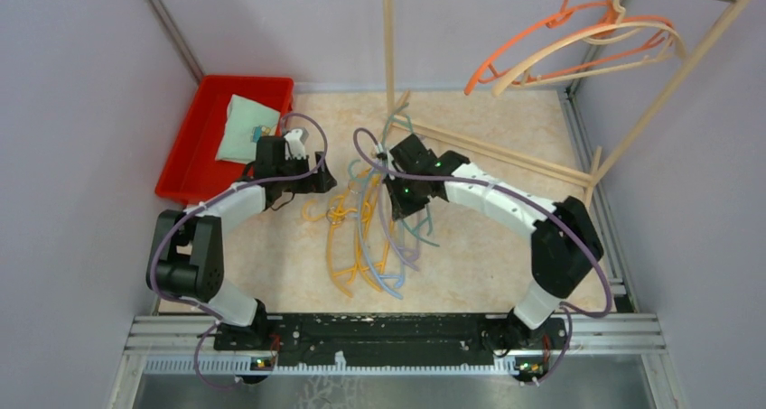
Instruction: Organize the hangers
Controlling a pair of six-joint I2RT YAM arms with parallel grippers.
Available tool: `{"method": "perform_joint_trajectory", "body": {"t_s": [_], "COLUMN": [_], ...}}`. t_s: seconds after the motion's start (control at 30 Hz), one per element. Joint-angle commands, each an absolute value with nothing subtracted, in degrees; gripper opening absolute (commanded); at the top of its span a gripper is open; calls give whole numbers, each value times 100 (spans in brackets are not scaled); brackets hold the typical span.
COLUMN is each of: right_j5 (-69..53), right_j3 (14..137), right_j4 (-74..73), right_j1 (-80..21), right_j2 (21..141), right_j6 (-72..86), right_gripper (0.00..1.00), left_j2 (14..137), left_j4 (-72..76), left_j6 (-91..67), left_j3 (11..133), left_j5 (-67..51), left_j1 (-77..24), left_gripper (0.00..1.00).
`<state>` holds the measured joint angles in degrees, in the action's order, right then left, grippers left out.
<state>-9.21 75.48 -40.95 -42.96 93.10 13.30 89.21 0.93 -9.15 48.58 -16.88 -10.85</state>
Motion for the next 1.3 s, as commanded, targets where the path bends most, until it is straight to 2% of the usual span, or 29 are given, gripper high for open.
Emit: {"method": "perform_joint_trajectory", "body": {"t_s": [0.0, 0.1, 0.2, 0.4, 0.6, 0.77, 1.27], "right_j5": [-1010, -687, -439, -30, 722, 962, 220], "right_j3": [8507, 8819, 9106, 10531, 11226, 11312, 11258], "right_j4": [-4181, -3938, -3087, -1854, -1097, -772, 140], "right_j1": [-4194, -4145, -4106, -4079, -4025, -3812, -2413], "right_j2": [8786, 8745, 8756, 9413, 9865, 9902, 10144], "right_j6": [1659, 1930, 2198, 2652, 2828, 2862, 3788], "right_gripper": [0, 0, 0, 0, 0, 0, 0], "left_j2": [8734, 8745, 8727, 8659, 8512, 8468, 8512], "left_j4": [97, 97, 113, 102, 25, 11, -16], "left_j6": [-828, -818, -834, -810, -746, -699, -653], "left_j3": [4756, 4771, 4770, 4737, 4698, 4635, 4640], "left_j5": [-1614, -1600, -1588, -1575, -1465, -1401, -1341], "left_j1": [-1081, -1081, -1081, -1081, -1081, -1074, -1072], "left_gripper": [98, 98, 99, 99, 98, 99, 98]}}
